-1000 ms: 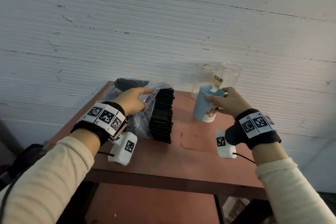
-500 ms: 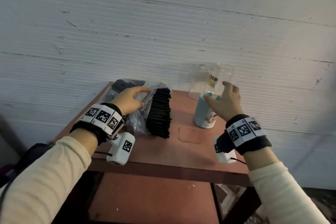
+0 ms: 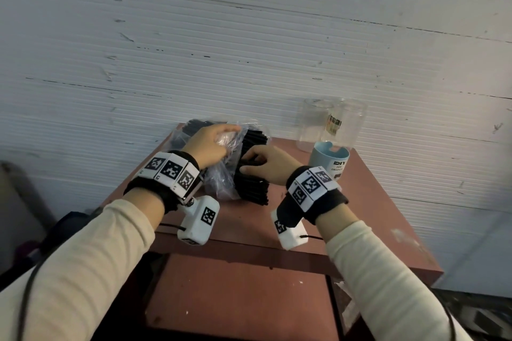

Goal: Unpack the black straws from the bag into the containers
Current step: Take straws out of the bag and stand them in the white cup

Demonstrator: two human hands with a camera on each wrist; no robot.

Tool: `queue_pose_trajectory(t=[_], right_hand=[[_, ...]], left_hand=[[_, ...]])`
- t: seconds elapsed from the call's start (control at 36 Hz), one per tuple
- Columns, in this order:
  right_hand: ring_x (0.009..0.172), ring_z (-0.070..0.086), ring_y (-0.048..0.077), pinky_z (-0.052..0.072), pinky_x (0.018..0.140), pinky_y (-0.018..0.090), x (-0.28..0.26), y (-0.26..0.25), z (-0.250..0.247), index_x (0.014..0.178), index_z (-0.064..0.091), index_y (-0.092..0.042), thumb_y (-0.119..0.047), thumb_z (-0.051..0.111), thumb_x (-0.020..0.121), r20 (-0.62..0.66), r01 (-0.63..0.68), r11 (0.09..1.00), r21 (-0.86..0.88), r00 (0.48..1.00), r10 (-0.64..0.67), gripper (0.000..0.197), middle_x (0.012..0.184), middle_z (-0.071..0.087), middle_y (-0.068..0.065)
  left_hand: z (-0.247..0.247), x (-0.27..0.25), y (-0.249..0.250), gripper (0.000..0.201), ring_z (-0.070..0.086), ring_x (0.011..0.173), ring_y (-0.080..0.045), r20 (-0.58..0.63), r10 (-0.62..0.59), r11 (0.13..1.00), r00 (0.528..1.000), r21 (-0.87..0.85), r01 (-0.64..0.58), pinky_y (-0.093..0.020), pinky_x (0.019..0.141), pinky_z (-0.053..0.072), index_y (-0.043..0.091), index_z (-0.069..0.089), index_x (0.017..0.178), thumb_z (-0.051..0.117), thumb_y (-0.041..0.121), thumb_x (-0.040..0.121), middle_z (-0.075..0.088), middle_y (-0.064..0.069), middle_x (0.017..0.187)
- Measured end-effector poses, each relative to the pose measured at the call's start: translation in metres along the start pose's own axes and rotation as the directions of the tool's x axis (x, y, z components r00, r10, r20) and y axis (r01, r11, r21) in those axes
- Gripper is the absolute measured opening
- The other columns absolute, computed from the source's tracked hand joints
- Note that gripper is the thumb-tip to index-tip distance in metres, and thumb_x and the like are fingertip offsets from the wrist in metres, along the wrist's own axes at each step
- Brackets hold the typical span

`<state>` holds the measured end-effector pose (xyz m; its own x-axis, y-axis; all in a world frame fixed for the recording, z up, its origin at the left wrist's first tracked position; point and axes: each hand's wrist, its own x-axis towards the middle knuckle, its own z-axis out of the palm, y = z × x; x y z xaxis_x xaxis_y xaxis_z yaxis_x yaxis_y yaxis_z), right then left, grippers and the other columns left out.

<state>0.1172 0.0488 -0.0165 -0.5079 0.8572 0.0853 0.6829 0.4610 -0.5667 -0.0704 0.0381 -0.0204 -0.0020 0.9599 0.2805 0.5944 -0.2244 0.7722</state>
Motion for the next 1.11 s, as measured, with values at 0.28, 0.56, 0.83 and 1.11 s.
queue_pose_trajectory(t=[0.28, 0.56, 0.83, 1.11], right_hand=[[0.084, 0.064, 0.021, 0.055, 0.083, 0.042, -0.012, 0.027, -0.027, 0.097, 0.063, -0.027, -0.018, 0.071, 0.086, -0.006, 0.023, 0.974, 0.225, 1.0, -0.022, 0.016, 0.1, 0.065, 0.007], [0.107, 0.059, 0.009, 0.043, 0.099, 0.023, -0.011, 0.019, -0.018, 0.118, 0.067, -0.021, -0.015, 0.065, 0.091, -0.033, 0.154, 0.979, 0.136, 0.988, -0.151, 0.027, 0.111, 0.063, -0.008], [0.081, 0.061, 0.009, 0.055, 0.072, 0.019, -0.034, 0.039, -0.048, 0.117, 0.06, -0.015, -0.007, 0.059, 0.093, -0.037, 0.042, 0.953, 0.3, 0.999, -0.033, 0.025, 0.099, 0.063, 0.001], [0.085, 0.068, 0.017, 0.057, 0.082, 0.026, -0.038, 0.038, -0.033, 0.129, 0.054, -0.021, -0.016, 0.075, 0.083, 0.138, -0.076, 0.94, 0.334, 0.99, 0.032, 0.051, 0.106, 0.069, 0.01]], left_hand=[[-0.004, 0.003, 0.002, 0.059, 0.043, 0.071, 0.003, 0.009, 0.0, 1.0, 1.0, -0.017, 0.0, -0.001, 0.049, 0.036, 0.035, 0.056, 0.129, 0.061, -0.005, 0.085, 0.048, 0.004, 0.147], [-0.001, 0.003, 0.006, 0.061, 0.047, 0.071, 0.003, -0.016, -0.031, 0.999, 0.999, 0.021, 0.031, -0.013, 0.063, 0.038, 0.034, 0.055, 0.132, 0.06, -0.005, 0.084, 0.048, 0.005, 0.146], [-0.002, 0.005, 0.0, 0.063, 0.044, 0.07, 0.002, 0.0, -0.036, 0.999, 0.999, 0.011, 0.036, -0.018, 0.066, 0.042, 0.035, 0.055, 0.132, 0.059, -0.006, 0.084, 0.044, -0.001, 0.15], [0.001, 0.002, 0.004, 0.065, 0.051, 0.085, -0.002, 0.008, -0.001, 0.999, 1.0, 0.035, 0.001, -0.011, 0.064, 0.042, 0.045, 0.054, 0.125, 0.057, -0.006, 0.084, 0.044, 0.004, 0.15]])
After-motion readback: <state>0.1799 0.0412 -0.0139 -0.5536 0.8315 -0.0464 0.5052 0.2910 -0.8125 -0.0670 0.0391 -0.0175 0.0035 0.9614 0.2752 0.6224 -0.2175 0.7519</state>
